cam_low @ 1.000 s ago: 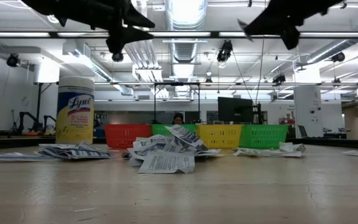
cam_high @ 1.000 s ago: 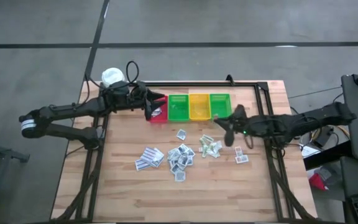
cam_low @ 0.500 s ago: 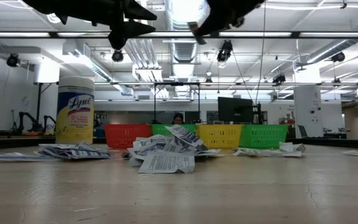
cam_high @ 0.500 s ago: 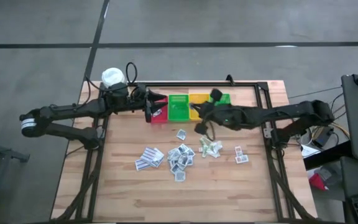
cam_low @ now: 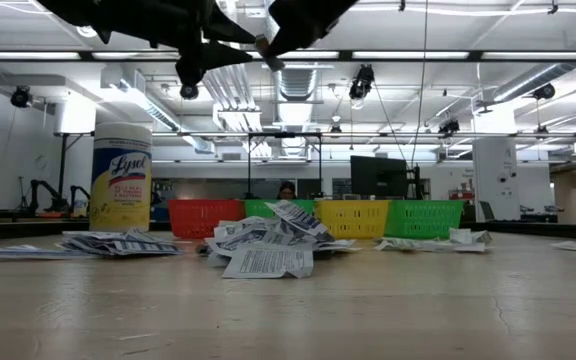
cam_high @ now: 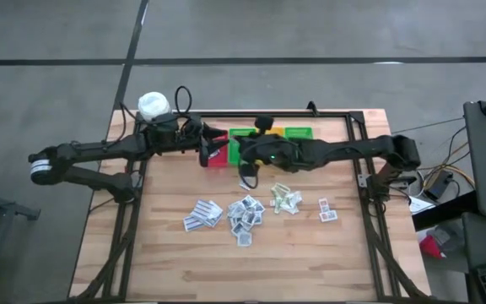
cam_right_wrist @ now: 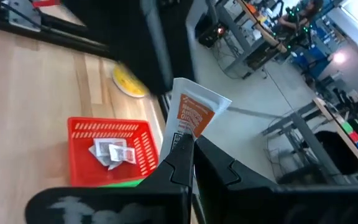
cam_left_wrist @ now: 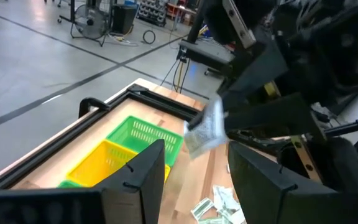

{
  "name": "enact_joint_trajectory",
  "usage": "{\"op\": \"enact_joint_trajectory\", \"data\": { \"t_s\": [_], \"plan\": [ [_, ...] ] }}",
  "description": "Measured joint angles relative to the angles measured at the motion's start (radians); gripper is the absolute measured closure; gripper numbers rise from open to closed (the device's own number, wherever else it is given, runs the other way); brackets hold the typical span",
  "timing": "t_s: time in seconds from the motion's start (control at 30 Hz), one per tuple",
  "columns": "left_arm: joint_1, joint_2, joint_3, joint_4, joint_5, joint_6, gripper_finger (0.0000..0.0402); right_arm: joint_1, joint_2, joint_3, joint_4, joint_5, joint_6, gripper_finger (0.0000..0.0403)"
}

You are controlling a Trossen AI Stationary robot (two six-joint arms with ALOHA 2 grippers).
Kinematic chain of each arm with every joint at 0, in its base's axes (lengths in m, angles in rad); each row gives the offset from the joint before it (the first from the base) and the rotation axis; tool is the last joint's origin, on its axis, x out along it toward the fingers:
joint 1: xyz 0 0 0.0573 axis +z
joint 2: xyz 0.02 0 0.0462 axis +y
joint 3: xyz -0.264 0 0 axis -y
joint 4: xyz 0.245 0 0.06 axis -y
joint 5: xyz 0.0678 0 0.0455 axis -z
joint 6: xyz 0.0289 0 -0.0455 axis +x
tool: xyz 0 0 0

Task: Pick & Place First Aid Supplies
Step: Put the ointment pack into the red bin

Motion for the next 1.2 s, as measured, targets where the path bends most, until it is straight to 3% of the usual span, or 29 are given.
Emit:
{"op": "enact_joint_trajectory", "data": {
  "t_s": [0.23, 1.07, 1.2],
  "plan": [
    [0.0, 0.004, 0.0, 0.0, -0.028, 0.003, 0.0232, -0.011, 0.039, 0.082, -0.044, 0.025, 0.0, 0.0394],
    [0.0, 0.09, -0.001, 0.107, -0.052, -0.017, 0.0232, -0.007, 0.036, 0.077, -0.08, -0.027, 0.061, 0.0394],
    [0.0, 0.094, -0.001, 0.109, -0.052, -0.027, 0.025, -0.008, 0.036, 0.077, -0.087, -0.03, 0.061, 0.0394]
  ]
}}
